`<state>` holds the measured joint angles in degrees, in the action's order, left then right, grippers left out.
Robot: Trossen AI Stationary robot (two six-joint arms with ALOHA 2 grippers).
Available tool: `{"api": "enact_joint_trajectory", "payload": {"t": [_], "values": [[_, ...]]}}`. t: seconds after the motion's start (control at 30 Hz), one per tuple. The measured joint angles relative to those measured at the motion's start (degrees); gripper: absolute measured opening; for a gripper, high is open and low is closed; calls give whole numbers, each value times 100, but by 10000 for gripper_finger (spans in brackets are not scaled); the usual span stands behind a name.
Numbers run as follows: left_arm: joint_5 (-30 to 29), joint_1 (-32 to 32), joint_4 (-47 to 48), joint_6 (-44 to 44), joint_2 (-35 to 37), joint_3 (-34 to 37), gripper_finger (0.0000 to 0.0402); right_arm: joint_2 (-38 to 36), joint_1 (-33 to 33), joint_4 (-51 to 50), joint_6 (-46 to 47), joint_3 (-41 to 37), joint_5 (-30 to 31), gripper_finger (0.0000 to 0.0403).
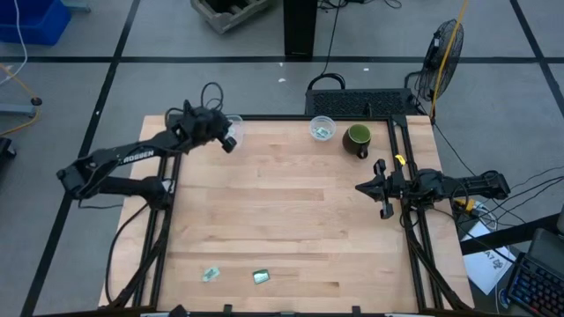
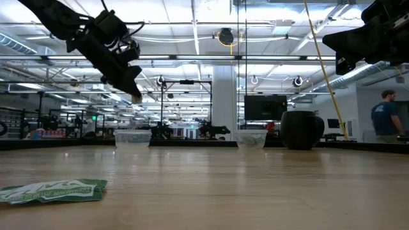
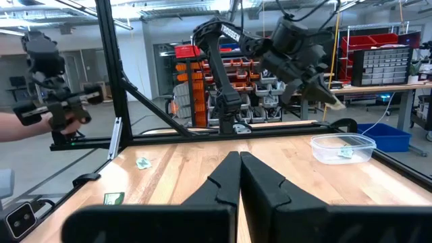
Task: Pick and place items into bin
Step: Put the green stevia packet into the left transparent bin
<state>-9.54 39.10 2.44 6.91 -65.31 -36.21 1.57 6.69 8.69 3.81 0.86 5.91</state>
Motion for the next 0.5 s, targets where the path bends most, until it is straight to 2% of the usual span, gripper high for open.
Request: {"api": "enact_joint_trajectory", "payload": {"t": [0.13,0.37,0.5], "values": [[258,170,-22,-60,-352,0,28,-1,0,0,0,-2,0,4],[175,280,-103,-65,-1152,0,5,0,-2,0,0,-2,0,4],[31,392,-259,-103,-1496,0,22,0,-1,0,0,0,0,4]]}}
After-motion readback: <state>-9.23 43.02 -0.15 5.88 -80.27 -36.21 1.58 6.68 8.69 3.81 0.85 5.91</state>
